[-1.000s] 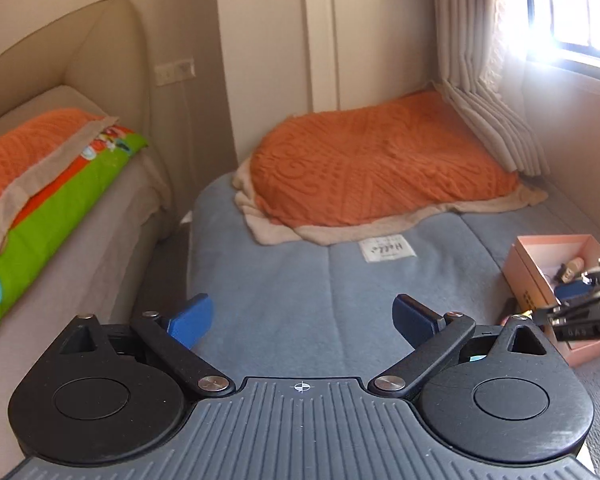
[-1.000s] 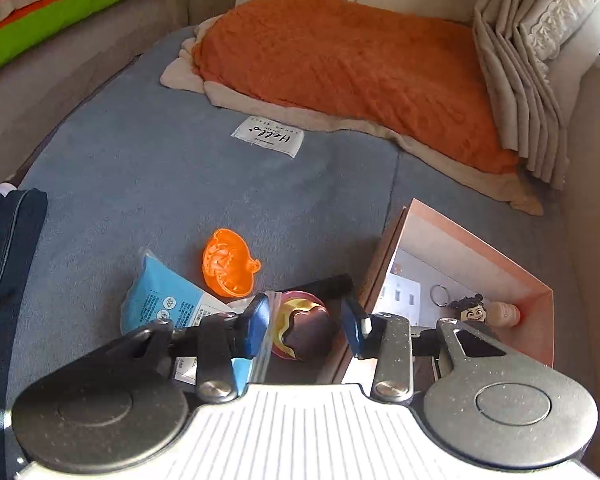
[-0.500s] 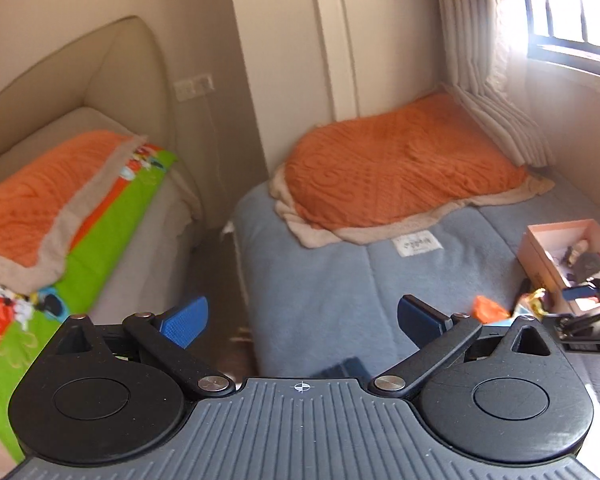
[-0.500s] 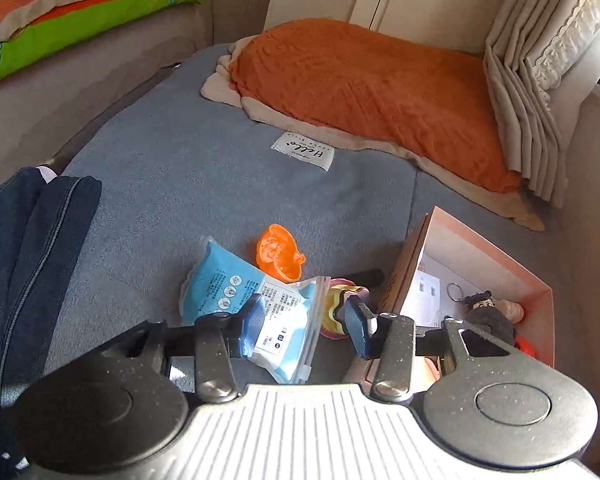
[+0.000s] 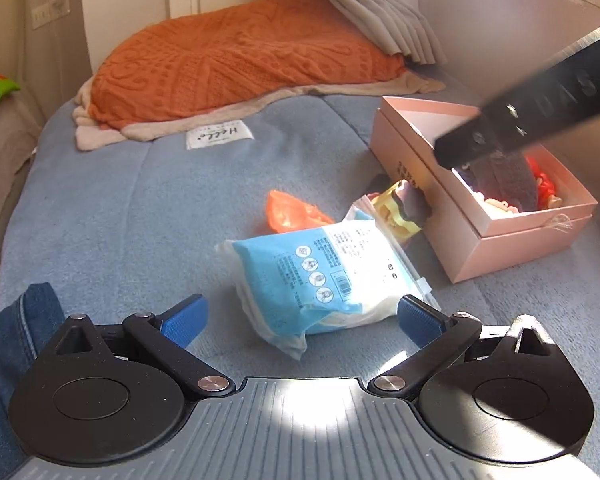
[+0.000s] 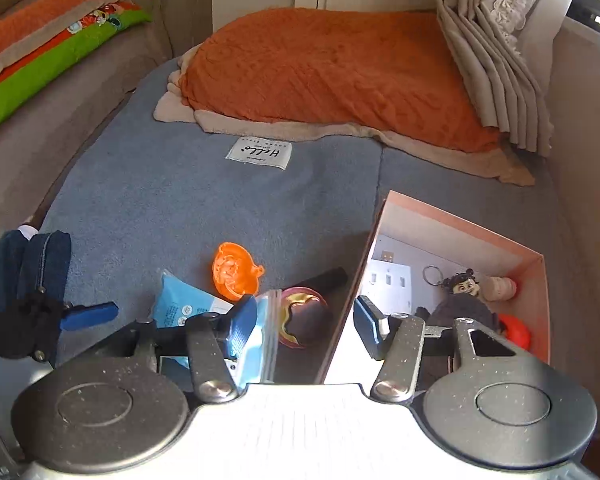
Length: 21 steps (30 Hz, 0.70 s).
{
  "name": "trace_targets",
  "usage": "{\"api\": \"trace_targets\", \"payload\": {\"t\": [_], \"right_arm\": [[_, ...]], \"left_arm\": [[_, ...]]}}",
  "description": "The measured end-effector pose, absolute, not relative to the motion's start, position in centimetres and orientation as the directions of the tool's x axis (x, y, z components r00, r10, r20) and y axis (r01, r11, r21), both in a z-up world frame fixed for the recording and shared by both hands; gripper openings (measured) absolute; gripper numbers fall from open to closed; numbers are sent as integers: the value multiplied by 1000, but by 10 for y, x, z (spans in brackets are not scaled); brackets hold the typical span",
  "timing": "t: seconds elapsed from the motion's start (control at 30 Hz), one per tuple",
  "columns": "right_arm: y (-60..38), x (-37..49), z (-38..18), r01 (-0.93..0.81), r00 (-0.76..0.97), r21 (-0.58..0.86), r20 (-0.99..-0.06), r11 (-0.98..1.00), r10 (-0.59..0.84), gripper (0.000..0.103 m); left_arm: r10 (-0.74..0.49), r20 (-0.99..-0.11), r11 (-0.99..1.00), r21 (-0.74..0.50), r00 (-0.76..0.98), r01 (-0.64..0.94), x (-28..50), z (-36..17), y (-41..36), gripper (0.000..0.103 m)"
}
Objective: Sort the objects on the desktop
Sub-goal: 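Grasp the orange shell toy with the right tool while the left tool grasps the blue wipes pack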
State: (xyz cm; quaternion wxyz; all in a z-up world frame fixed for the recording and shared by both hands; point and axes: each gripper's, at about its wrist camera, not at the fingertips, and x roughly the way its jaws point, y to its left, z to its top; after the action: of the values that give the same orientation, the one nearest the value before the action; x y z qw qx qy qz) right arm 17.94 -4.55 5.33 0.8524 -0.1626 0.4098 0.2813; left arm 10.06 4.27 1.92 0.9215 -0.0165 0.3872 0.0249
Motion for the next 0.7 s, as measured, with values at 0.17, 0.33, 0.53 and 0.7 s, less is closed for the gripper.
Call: {"api": "trace_targets", "payload": {"t": [0.17,0.33,0.53,0.7], "right_arm": [[22,226,10,-593,397,49,-851,804,344,61],[58,247,-28,-607,329,13,-906,795,266,58],[47,233,-17,-630,362,-27,-895,776,262,44],[-13,187,41,-637,377,80,-836,767,400,44]], "left_arm": [[8,-763,999,-21,646,-38,101,6,47,103],[-22,-773,996,-71,634,-53,104,4,54,103],[-36,-782,992,-104,622,-73,105,0,60,103],[-29,-779,991,-102,627,-81,104,-1,60,103]]}}
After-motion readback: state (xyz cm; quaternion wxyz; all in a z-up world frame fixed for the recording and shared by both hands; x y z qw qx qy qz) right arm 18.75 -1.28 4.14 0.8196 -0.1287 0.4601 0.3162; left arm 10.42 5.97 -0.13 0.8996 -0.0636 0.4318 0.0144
